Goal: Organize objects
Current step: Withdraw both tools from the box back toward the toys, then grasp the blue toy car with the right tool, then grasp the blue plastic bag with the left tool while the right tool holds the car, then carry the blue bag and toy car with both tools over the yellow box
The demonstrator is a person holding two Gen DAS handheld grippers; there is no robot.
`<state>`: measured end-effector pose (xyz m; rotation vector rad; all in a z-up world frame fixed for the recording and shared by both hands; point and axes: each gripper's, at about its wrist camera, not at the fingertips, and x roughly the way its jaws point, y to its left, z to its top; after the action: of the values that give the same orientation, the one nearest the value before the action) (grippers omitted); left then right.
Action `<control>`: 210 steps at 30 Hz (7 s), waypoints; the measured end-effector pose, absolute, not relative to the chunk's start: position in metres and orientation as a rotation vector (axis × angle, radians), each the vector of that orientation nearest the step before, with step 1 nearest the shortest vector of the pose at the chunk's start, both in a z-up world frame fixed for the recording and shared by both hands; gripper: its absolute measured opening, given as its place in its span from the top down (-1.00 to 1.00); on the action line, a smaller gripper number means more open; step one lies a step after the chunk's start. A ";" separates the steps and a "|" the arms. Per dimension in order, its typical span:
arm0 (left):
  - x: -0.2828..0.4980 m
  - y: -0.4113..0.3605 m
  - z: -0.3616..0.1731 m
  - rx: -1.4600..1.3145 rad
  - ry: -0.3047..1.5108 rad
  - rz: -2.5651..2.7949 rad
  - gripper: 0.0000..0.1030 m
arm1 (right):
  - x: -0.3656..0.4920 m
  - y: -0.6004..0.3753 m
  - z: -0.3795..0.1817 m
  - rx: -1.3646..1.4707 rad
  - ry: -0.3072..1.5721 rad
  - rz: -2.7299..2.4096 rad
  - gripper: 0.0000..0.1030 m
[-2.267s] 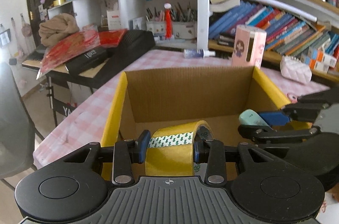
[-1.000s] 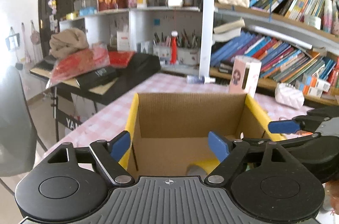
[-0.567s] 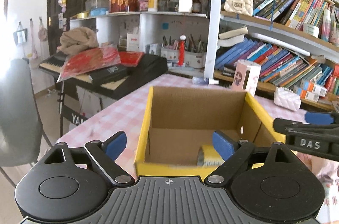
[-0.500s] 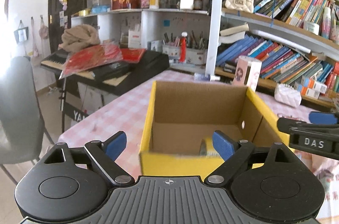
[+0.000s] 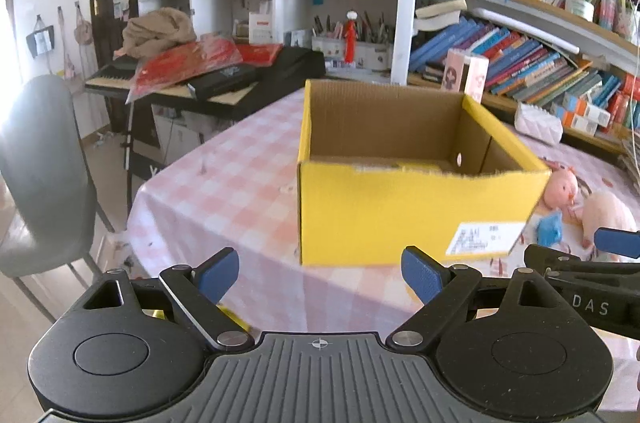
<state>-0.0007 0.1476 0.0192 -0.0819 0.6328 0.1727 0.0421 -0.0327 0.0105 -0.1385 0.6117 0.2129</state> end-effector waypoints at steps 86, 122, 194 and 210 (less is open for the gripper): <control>0.090 -0.059 -0.012 0.113 0.784 -0.135 -0.83 | 0.093 -0.236 -0.021 0.011 0.790 -0.007 -0.64; 0.121 -0.098 -0.017 0.149 0.777 -0.169 -0.77 | 0.148 -0.261 -0.019 0.046 0.800 0.166 0.27; -0.022 0.094 0.001 0.009 0.749 -0.067 0.57 | 0.001 -0.074 -0.001 -0.039 0.767 0.342 0.27; -0.042 0.126 0.012 0.004 0.692 -0.042 0.57 | -0.015 -0.038 0.006 -0.053 0.735 0.372 0.27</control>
<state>-0.0418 0.1264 0.0116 0.0041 0.6924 -0.0423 -0.0147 -0.0375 0.0063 -0.0531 0.7346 0.3716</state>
